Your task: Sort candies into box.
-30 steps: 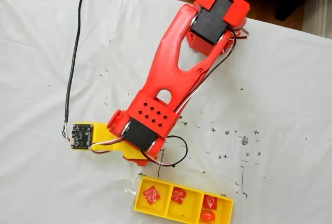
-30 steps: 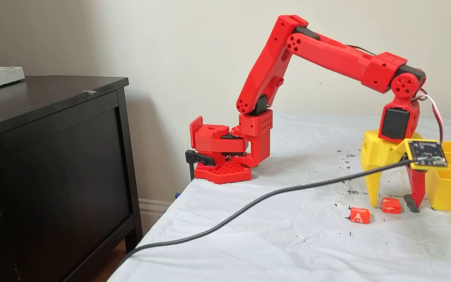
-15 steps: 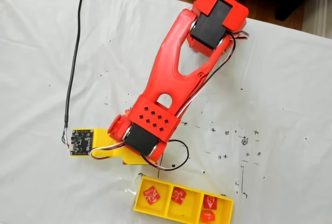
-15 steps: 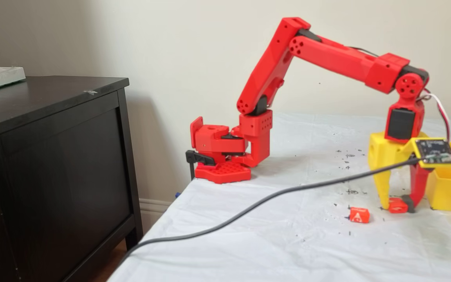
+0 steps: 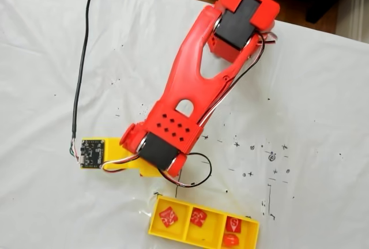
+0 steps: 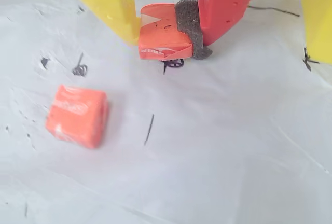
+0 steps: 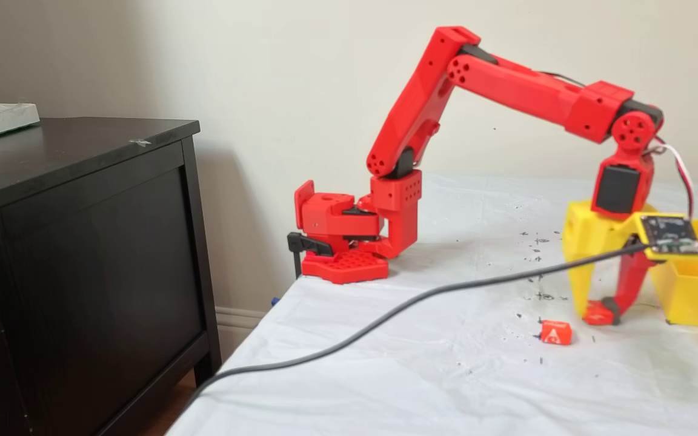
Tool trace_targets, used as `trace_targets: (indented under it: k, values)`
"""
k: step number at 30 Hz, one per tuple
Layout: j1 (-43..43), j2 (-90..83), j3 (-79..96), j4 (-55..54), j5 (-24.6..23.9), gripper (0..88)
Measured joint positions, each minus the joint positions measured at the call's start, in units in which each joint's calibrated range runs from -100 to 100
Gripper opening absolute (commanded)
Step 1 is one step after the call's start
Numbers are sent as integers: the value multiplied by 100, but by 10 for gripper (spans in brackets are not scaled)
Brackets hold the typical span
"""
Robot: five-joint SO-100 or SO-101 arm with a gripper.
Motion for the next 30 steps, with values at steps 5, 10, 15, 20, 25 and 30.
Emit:
trace_targets:
  k: [5, 10, 15, 20, 25, 30]
  values:
    - [-138, -1112, 0, 63, -156, 1]
    - [-618, -2079, 44, -181, -557, 1]
    - [-1170, -2546, 613, -730, -967, 1]
    - [-1544, -2563, 1042, -1554, -1275, 1]
    - [-1788, -2563, 1129, -2198, -1407, 1]
    - [-1869, -2215, 1129, -2551, -1446, 1]
